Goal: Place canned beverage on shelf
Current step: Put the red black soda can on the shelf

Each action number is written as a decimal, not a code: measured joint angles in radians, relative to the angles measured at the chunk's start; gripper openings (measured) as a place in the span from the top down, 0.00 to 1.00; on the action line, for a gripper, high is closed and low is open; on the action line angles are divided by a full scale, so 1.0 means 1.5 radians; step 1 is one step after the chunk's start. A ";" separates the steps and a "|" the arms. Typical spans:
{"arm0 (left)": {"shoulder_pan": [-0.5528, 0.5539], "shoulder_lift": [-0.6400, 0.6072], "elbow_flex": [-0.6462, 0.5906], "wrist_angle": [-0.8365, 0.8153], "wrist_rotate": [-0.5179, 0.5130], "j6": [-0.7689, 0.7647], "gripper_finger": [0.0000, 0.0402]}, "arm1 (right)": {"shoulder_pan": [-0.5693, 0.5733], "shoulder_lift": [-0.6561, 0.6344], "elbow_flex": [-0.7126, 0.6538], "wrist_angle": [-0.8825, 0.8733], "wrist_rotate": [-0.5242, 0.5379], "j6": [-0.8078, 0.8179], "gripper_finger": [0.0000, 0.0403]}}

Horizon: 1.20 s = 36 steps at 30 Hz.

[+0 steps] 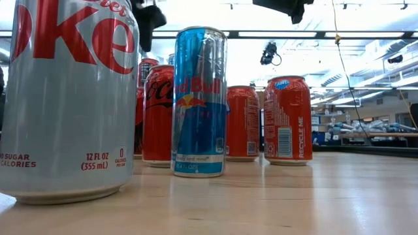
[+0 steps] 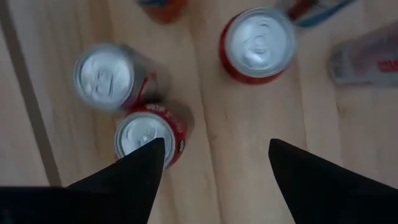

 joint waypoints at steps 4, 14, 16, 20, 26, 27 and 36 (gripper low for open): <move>0.001 -0.021 -0.064 0.041 -0.039 -0.100 0.26 | 0.003 0.000 0.000 0.005 0.000 0.000 0.54; 0.018 -0.019 -0.147 0.097 -0.069 -0.133 0.19 | 0.004 0.001 0.000 0.013 0.001 0.000 0.54; 0.028 -0.019 -0.149 0.097 -0.069 -0.127 0.15 | 0.003 0.001 0.000 0.013 0.001 0.000 0.54; 0.051 -0.019 -0.149 0.097 -0.069 -0.117 0.09 | 0.003 0.001 0.000 0.013 0.001 0.000 0.54; 0.085 -0.019 -0.149 0.128 -0.069 -0.072 0.03 | 0.003 0.001 0.000 0.013 0.001 -0.001 0.54; 0.088 -0.019 -0.149 0.134 -0.067 -0.067 0.03 | 0.003 0.001 0.000 0.013 0.001 -0.001 0.54; 0.040 -0.018 -0.149 0.191 0.023 0.010 0.03 | 0.003 0.002 0.000 0.013 0.001 -0.002 0.54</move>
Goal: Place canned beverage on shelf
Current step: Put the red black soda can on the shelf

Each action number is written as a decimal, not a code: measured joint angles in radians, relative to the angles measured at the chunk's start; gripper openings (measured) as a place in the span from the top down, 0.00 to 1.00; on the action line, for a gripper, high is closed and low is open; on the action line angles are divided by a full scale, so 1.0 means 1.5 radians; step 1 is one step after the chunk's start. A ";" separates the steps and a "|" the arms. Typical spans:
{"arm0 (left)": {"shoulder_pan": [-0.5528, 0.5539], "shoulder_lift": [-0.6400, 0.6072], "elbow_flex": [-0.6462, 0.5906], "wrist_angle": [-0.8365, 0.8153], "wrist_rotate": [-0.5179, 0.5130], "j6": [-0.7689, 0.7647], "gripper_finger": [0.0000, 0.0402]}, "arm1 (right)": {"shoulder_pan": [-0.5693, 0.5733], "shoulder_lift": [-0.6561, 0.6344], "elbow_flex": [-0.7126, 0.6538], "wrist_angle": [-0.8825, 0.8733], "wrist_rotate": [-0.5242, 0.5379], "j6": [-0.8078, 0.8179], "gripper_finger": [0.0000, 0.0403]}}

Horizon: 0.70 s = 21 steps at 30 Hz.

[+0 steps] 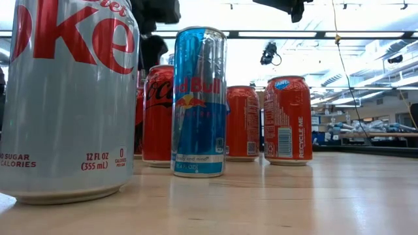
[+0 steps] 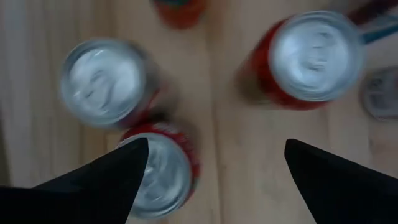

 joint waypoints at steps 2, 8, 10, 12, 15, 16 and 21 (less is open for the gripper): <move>-0.020 0.000 0.000 0.016 0.001 0.008 0.03 | 0.000 0.000 0.000 0.000 0.000 0.000 0.54; -0.066 0.000 0.000 0.087 0.007 -0.027 0.03 | 0.000 0.001 0.000 0.005 0.000 0.001 0.54; -0.075 0.000 0.000 0.108 0.015 -0.058 0.03 | 0.000 0.001 0.000 0.005 0.000 0.002 0.54; -0.082 0.006 0.001 0.128 0.016 -0.086 0.03 | 0.000 0.001 0.000 0.005 0.000 0.002 0.54; -0.092 0.017 0.001 0.145 0.018 -0.118 0.03 | 0.000 0.001 0.000 0.005 0.000 0.002 0.54; -0.094 0.024 0.002 0.165 0.019 -0.120 0.03 | 0.000 0.001 0.000 0.005 0.000 0.002 0.54; -0.112 0.057 0.002 0.188 0.019 -0.121 0.03 | 0.000 0.003 0.000 0.005 0.000 0.001 0.54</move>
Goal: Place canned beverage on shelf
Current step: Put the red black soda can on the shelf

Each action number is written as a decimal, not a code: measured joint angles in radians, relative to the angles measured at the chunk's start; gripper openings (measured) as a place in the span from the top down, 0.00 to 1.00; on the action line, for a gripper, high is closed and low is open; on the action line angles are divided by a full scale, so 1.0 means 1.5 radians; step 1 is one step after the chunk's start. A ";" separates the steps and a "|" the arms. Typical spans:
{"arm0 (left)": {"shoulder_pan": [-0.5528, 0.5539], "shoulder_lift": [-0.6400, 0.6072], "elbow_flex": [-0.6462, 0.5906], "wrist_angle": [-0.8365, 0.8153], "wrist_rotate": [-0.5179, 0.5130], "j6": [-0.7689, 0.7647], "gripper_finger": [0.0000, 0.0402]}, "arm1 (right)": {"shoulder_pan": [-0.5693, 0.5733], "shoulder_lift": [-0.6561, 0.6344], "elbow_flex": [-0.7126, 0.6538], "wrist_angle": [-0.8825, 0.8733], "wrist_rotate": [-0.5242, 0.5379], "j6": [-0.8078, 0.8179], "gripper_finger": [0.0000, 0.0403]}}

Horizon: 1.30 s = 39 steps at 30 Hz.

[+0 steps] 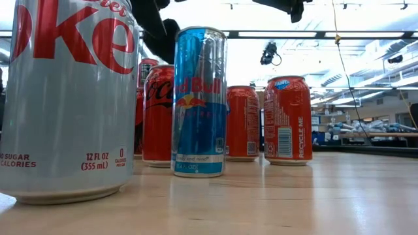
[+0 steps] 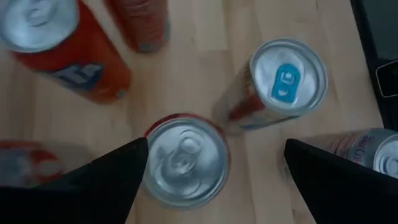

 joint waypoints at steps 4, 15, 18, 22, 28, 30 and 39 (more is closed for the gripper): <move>-0.009 0.022 0.000 -0.004 -0.033 0.002 0.03 | 0.000 0.007 0.000 0.003 0.000 -0.004 0.54; -0.029 0.027 0.000 -0.020 -0.072 0.054 0.03 | -0.005 0.010 0.000 0.011 0.001 -0.005 0.54; -0.042 0.027 0.000 -0.046 -0.078 0.111 0.03 | -0.005 0.010 0.000 0.011 0.000 -0.006 0.54; -0.049 0.025 0.014 -0.091 -0.074 0.136 0.03 | -0.005 0.010 0.000 0.011 0.000 -0.006 0.54; -0.052 0.026 0.092 -0.154 -0.072 0.135 0.03 | -0.005 0.010 0.000 0.011 0.000 -0.005 0.54; -0.047 0.026 0.115 -0.208 -0.096 0.134 0.03 | -0.005 0.010 0.000 0.011 0.000 -0.005 0.54; 0.047 0.025 0.113 -0.345 -0.122 0.135 0.03 | -0.005 0.010 0.000 0.011 0.000 -0.005 0.54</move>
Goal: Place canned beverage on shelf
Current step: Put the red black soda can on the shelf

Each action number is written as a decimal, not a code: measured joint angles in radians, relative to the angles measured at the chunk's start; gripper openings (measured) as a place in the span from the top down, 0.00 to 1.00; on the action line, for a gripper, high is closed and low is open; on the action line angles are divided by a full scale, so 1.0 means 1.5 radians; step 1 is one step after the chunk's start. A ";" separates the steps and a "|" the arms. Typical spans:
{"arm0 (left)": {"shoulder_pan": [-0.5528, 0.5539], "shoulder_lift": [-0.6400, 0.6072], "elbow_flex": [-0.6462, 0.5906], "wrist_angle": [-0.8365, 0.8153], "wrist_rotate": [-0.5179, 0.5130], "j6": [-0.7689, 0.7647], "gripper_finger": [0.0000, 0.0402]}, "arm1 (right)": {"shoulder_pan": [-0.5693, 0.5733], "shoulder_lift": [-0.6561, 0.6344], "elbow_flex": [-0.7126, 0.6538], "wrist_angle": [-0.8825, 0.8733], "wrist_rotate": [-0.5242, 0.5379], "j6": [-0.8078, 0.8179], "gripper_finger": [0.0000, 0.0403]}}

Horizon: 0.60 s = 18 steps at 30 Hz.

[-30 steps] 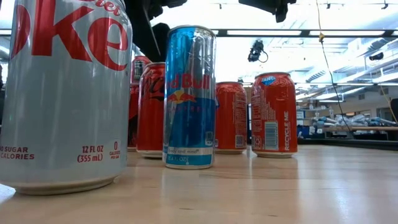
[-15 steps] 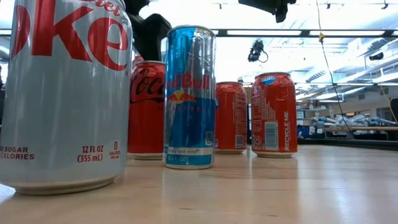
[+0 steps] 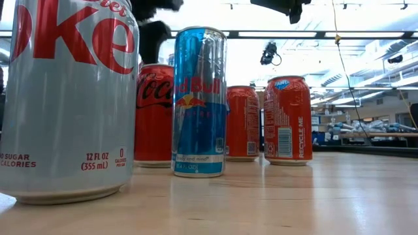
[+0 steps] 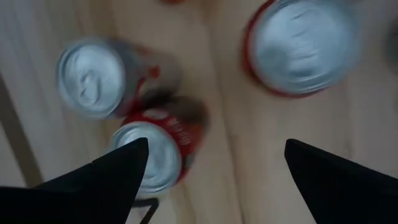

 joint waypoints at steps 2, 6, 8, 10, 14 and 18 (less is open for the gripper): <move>0.022 0.001 -0.001 -0.006 0.000 0.011 0.03 | 0.000 0.000 0.000 0.000 0.000 0.000 0.54; 0.057 0.000 -0.001 -0.006 0.016 0.024 0.03 | 0.000 0.000 0.000 0.000 0.000 0.000 0.54; 0.071 0.000 -0.001 -0.006 0.026 0.025 0.03 | 0.000 0.000 0.000 0.000 0.000 0.000 0.54; 0.085 0.000 -0.001 -0.006 0.035 0.029 0.03 | 0.000 0.000 0.000 -0.001 -0.001 0.000 0.54; 0.100 0.000 -0.001 -0.003 0.035 0.038 0.03 | 0.000 0.000 0.000 -0.001 -0.004 0.000 0.54; 0.103 0.000 -0.001 -0.003 0.035 0.053 0.03 | 0.000 0.000 0.000 -0.001 -0.004 0.000 0.54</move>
